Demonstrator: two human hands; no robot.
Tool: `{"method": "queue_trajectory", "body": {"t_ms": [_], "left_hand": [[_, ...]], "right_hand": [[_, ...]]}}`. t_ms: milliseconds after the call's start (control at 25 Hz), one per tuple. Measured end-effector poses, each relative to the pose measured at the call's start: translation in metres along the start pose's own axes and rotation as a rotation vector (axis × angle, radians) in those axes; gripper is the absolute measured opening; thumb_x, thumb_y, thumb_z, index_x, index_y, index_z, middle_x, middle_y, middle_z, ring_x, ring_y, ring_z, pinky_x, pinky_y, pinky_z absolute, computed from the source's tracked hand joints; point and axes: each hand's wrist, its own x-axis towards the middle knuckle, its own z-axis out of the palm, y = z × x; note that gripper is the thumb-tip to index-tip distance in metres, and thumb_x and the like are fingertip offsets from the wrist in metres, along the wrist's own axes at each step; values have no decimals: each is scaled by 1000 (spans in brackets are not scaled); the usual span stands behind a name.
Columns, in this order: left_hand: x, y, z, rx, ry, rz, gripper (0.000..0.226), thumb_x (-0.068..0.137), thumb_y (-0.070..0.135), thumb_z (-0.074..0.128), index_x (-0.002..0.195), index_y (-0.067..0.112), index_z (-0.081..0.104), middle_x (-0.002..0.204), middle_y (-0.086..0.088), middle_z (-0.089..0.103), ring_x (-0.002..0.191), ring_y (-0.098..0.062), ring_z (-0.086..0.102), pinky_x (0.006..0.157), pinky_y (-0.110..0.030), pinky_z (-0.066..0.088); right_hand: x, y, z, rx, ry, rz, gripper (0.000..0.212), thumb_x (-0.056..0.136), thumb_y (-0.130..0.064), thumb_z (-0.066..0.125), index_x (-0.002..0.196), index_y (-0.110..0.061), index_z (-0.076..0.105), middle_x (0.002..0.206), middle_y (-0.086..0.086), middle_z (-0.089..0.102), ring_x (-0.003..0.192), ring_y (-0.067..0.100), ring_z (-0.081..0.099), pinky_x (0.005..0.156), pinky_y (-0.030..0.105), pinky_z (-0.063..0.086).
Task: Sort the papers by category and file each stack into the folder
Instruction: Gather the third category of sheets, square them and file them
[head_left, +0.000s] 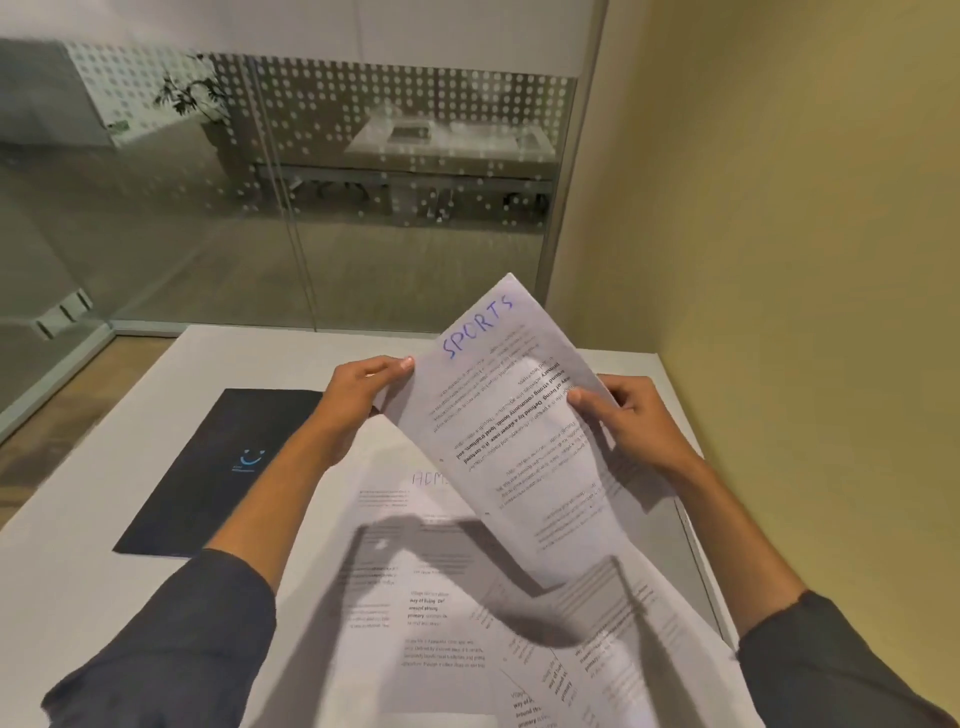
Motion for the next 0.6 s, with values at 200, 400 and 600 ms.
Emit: {"method": "queue_trajectory", "body": {"t_ms": [200,400,600], "left_hand": [[-24,16,12,-548,-136,8,27,97,27,49,113,19,69,116,-4,68,103,-20,61,94,-35,49],[-31,29,44,-852,-259,-99,47,99,47,38,139,25,51,141,-8,53,129,-28,50,111,-49,35],[-34,39,52,-887,-203,-22,38,101,43,36,133,31,51,140,0,55,127,-23,53,106,-47,40]], "right_hand": [[-28,10,3,535,126,130,32,84,-18,70,110,0,71,109,18,73,99,35,71,86,45,57],[-48,11,26,557,165,259,23,89,-12,66,109,-1,71,104,16,74,95,34,72,79,38,59],[-61,10,38,606,166,319,24,92,-11,64,112,1,70,106,17,74,98,33,71,80,37,60]]}}
